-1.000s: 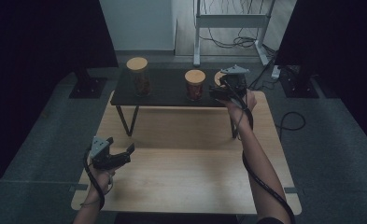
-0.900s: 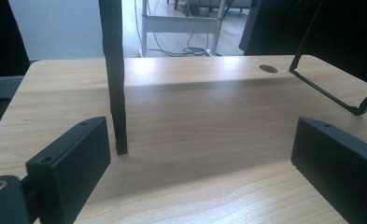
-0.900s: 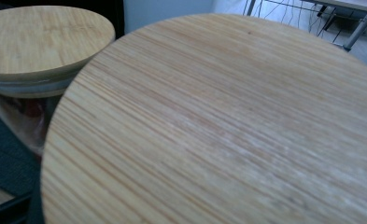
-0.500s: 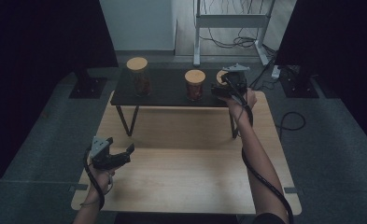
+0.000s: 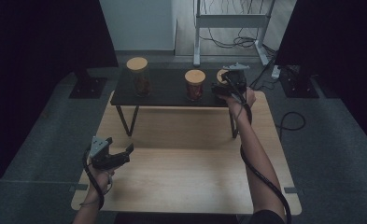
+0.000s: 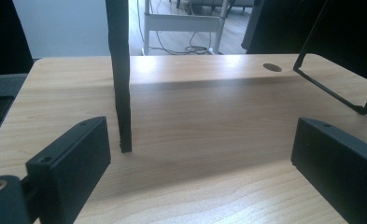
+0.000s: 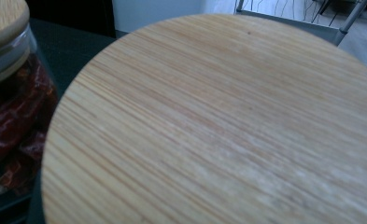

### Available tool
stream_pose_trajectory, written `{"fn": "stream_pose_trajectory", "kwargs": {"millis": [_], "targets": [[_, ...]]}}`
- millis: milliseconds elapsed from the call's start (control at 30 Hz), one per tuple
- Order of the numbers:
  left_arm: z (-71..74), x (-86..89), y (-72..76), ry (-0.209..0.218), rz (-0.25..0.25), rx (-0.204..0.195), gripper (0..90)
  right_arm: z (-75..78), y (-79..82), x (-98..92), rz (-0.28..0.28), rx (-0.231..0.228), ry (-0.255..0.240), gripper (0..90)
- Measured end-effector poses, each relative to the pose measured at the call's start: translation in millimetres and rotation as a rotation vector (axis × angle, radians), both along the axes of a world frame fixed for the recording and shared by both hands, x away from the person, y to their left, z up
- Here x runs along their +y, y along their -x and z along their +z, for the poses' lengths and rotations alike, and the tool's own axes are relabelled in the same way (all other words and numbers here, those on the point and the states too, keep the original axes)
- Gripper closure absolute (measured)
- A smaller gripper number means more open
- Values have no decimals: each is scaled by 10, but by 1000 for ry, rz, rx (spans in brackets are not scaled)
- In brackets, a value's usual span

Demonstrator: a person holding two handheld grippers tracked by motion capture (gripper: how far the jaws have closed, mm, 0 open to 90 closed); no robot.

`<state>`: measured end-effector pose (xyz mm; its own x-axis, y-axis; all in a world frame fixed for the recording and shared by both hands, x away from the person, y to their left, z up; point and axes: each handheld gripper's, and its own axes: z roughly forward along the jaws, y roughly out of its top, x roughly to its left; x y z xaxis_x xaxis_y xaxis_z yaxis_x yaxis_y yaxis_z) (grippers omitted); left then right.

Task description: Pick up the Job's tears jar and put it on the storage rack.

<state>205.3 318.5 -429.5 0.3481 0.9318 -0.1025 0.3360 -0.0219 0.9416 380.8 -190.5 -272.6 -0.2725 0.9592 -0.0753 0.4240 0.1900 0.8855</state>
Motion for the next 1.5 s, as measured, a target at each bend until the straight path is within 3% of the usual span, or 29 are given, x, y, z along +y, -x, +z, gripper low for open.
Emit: {"fn": "stream_pose_trajectory", "kwargs": {"millis": [467,1500], "targets": [[-2,-5,0,-1,-2,1,44,-75,-84,-61,-10,1,-59,249],[-5,-17,-2,-5,-5,2,44,-136,-59,-39,-17,-12,-54,212]]}}
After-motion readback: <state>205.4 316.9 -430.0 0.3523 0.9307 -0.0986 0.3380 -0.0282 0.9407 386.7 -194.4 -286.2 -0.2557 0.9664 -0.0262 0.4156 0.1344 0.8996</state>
